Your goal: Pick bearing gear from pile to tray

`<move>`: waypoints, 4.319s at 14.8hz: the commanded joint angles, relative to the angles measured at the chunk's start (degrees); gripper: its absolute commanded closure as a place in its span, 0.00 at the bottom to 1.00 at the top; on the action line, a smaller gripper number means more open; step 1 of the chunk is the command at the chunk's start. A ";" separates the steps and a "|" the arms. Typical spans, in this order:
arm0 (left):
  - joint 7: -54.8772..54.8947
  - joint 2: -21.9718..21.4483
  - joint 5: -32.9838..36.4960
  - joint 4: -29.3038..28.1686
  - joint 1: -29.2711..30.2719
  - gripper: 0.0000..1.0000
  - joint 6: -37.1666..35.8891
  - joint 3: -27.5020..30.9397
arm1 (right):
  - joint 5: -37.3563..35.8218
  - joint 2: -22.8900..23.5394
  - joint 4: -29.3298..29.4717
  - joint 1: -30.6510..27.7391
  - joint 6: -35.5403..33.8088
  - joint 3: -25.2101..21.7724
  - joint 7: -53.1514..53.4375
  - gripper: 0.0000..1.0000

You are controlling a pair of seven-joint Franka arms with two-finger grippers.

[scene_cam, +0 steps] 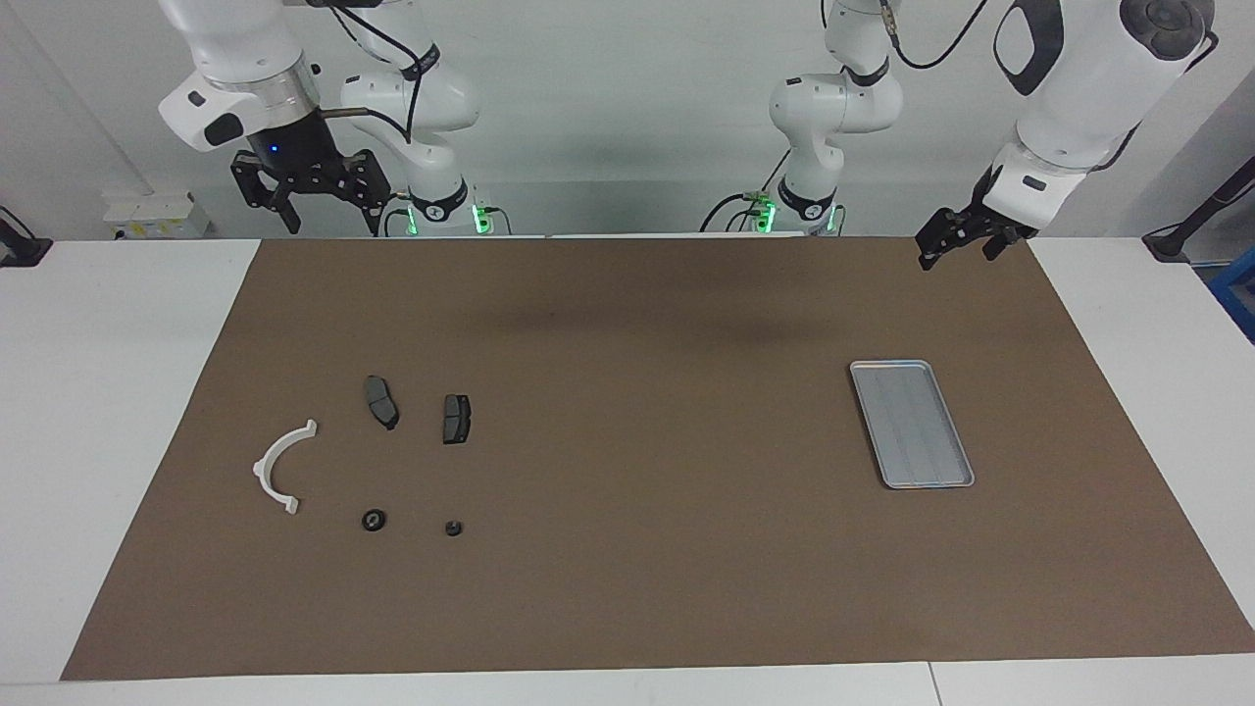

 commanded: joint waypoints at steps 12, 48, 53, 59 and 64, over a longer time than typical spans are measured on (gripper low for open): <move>0.14 -0.68 -0.69 -0.12 0.68 0.00 -0.89 -0.42 | 1.91 -2.39 -0.78 -0.78 -0.76 0.00 -1.34 0.00; 0.14 -0.68 -0.69 -0.12 0.68 0.00 -0.81 -0.42 | -7.84 52.01 19.26 6.16 33.87 -0.08 28.19 0.05; 0.14 -0.68 -0.69 -0.12 0.68 0.00 -0.81 -0.42 | -7.23 52.19 19.35 5.90 34.48 0.00 29.42 0.21; 0.14 -0.68 -0.69 -0.12 0.68 0.00 -0.89 -0.42 | -6.44 52.28 19.26 5.55 34.83 0.09 30.92 0.56; 0.14 -0.68 -0.69 -0.12 0.68 0.00 -0.89 -0.42 | -5.38 52.19 19.09 5.02 35.45 0.09 30.92 1.00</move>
